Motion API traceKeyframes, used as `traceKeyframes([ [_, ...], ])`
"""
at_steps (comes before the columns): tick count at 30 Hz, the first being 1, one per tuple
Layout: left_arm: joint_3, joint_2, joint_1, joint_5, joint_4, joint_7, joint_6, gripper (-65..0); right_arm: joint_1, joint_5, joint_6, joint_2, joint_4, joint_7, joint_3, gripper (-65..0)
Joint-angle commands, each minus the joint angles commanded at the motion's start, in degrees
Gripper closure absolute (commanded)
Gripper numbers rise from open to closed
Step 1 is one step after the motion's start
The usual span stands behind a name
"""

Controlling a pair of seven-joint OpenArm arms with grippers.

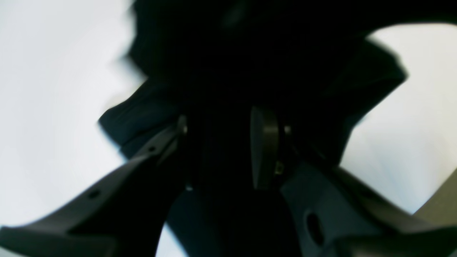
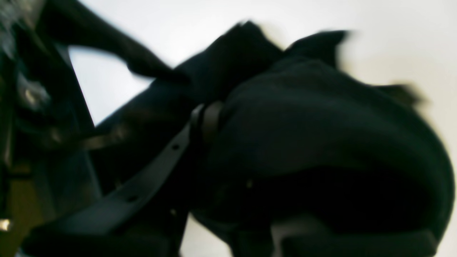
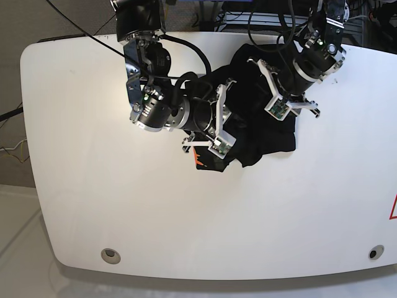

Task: Fold the T-shirt properly
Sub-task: 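Lift the held end with the right gripper and fold it toward the left gripper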

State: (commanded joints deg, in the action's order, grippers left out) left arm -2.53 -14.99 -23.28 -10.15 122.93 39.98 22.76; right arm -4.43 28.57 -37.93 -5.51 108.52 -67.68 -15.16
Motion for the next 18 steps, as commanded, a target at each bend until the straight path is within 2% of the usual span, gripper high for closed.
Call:
traceKeyframes([
  [12, 7.7, -0.1, -3.4, -0.9, -0.5, 0.1, 0.3, -19.7, -2.1, -1.9, -0.21, -0.3, -1.5, 0.7, -1.9, -11.8],
  [18, 11.5, 0.3, -3.9, -1.5, -0.8, 0.0, 0.5, -20.4, -3.7, -4.9, 0.04, -0.2, -3.0, 1.1, -3.0, -19.7],
])
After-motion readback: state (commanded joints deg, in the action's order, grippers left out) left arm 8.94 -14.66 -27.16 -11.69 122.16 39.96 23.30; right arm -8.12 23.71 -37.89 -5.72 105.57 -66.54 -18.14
